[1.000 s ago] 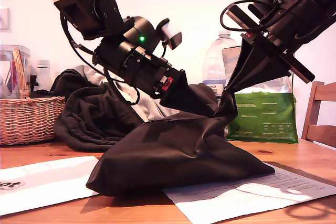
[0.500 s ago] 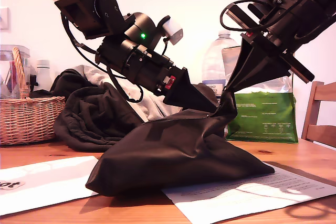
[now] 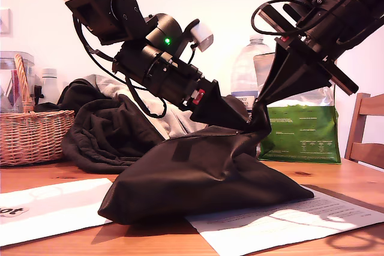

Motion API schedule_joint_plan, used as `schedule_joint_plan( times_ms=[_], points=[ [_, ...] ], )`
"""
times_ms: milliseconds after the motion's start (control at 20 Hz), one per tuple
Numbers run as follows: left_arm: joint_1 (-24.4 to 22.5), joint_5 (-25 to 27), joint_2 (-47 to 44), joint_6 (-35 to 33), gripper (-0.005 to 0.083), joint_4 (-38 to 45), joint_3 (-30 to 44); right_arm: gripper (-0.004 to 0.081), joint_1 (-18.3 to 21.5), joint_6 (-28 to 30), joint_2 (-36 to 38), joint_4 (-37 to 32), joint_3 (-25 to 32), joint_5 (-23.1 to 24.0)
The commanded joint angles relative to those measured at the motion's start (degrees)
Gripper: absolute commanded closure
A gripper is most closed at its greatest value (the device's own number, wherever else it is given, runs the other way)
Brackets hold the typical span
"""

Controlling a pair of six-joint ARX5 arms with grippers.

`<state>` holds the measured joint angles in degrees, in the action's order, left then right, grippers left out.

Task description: Open the zipper in the zip bag in front of you

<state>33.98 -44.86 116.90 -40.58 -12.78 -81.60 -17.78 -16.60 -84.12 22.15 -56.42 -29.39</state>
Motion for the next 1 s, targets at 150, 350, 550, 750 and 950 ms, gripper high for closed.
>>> schedule_joint_plan(
  times_ms=[150, 350, 550, 750, 950],
  points=[
    [0.2, 0.5, 2.5, -0.4, 0.0662, -0.8, -0.3, 0.0782, -0.6, 0.1, -0.3, 0.0, 0.1, -0.7],
    [0.2, 1.0, 2.5, -0.4, 0.0769, -1.4, -0.3, 0.0782, -0.6, 0.1, -0.3, 0.1, 0.1, -0.7],
    [0.1, 2.1, 2.5, -0.5, 0.0787, -2.7, -0.3, 0.0782, -0.6, 0.2, -0.3, 0.0, 0.1, -0.6],
    [-0.3, 2.3, 2.4, -0.4, 0.0788, -5.2, -0.3, 0.0782, -0.6, 0.5, -0.3, 0.0, 0.1, 0.1],
    [-1.3, 3.0, 2.4, -0.3, 0.0793, -11.3, -0.9, 0.0782, -0.6, 0.6, -0.3, 0.1, 0.1, 2.6]
  ],
)
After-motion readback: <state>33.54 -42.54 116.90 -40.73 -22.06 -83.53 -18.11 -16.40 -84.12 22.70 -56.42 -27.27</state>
